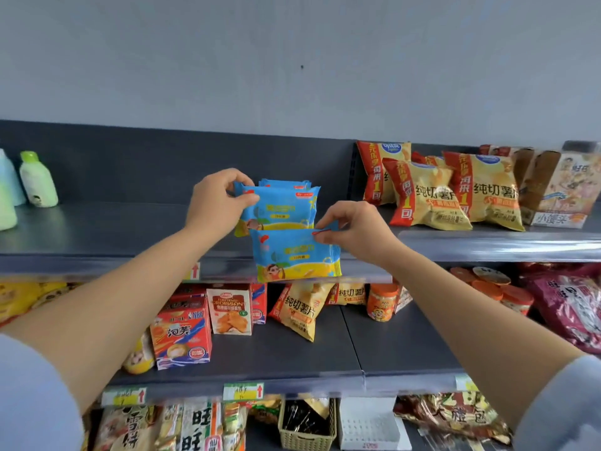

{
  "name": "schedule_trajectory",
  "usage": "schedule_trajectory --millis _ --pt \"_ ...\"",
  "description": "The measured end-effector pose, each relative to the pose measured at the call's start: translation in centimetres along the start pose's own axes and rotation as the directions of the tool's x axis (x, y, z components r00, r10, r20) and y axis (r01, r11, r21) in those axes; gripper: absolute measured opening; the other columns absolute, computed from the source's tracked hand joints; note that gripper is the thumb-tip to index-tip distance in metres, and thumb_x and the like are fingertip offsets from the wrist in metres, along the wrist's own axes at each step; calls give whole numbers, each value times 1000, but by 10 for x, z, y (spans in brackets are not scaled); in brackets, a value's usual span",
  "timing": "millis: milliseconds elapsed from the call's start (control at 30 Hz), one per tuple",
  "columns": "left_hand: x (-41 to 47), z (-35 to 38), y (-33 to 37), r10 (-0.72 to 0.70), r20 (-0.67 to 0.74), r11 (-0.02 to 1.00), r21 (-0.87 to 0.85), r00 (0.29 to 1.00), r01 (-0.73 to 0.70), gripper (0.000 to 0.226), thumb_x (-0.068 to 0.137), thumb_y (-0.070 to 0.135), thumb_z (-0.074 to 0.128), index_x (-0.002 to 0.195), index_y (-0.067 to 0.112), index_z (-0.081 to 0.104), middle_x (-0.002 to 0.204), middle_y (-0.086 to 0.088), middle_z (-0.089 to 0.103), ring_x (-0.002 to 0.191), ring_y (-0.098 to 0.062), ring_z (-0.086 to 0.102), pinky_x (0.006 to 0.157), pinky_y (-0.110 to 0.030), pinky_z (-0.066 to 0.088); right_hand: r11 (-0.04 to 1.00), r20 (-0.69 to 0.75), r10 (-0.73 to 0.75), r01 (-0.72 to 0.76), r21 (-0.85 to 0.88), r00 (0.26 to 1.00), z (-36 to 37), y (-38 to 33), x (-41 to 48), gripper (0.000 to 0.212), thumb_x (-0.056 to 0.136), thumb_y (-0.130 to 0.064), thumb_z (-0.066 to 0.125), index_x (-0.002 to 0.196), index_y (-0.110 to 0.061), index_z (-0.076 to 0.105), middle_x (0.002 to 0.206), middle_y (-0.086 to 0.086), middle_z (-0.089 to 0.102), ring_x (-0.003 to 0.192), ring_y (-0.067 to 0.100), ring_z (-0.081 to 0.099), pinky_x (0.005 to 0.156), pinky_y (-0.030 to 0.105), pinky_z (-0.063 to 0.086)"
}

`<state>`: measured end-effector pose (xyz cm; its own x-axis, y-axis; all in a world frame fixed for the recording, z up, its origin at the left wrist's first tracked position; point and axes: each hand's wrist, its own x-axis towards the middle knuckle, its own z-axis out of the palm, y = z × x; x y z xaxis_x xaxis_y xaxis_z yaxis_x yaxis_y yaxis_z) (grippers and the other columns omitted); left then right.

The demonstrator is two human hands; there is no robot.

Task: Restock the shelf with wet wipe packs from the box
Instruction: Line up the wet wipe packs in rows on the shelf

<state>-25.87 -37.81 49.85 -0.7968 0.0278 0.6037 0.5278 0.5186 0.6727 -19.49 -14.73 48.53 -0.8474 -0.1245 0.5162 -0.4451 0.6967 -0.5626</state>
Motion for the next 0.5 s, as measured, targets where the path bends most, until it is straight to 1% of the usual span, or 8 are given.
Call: schedule_trajectory --millis 67,133,233,300,433,500 --pt "17 9 -3 -10 -8 1000 11 1000 10 10 82 18 71 84 26 64 91 3 67 82 -20 66 72 -45 58 1000 -11 -17 17 11 1000 -1 7 17 13 74 -15 81 75 -21 69 80 -8 63 62 10 46 60 23 42" --pt "34 20 -8 -23 -8 999 32 1000 23 10 83 18 70 84 26 64 89 3 65 81 -19 65 72 -44 57 1000 -13 -30 30 9 999 -2 16 33 12 74 -15 81 75 -20 70 84 -2 65 65 11 47 60 23 42" --pt "57 39 -16 -40 -5 996 82 999 40 8 86 19 67 86 26 63 87 2 61 79 -18 61 64 -35 53 999 7 -45 45 -15 999 -5 32 58 11 75 -16 80 76 -20 70 87 0 66 65 7 47 58 15 40" --pt "70 50 -22 -50 -2 994 101 999 50 7 88 18 65 89 25 63 86 3 60 80 -17 60 63 -32 50 999 17 -40 40 -23 999 -8 43 72 10 76 -17 80 78 -19 71 87 -2 64 64 4 48 55 11 40" --pt "91 69 -37 -102 5 991 88 995 101 8 88 19 66 88 26 63 89 2 62 84 -19 64 70 -40 57 999 40 -21 22 -29 999 -7 64 94 9 77 -17 78 80 -19 70 85 -9 61 64 3 49 53 9 41" --pt "101 78 -43 -128 16 990 62 992 127 9 87 18 67 87 26 63 89 3 62 85 -20 65 73 -43 58 1000 37 -9 10 -27 999 -5 74 102 9 78 -17 78 80 -19 69 84 -14 60 64 3 49 53 8 40"
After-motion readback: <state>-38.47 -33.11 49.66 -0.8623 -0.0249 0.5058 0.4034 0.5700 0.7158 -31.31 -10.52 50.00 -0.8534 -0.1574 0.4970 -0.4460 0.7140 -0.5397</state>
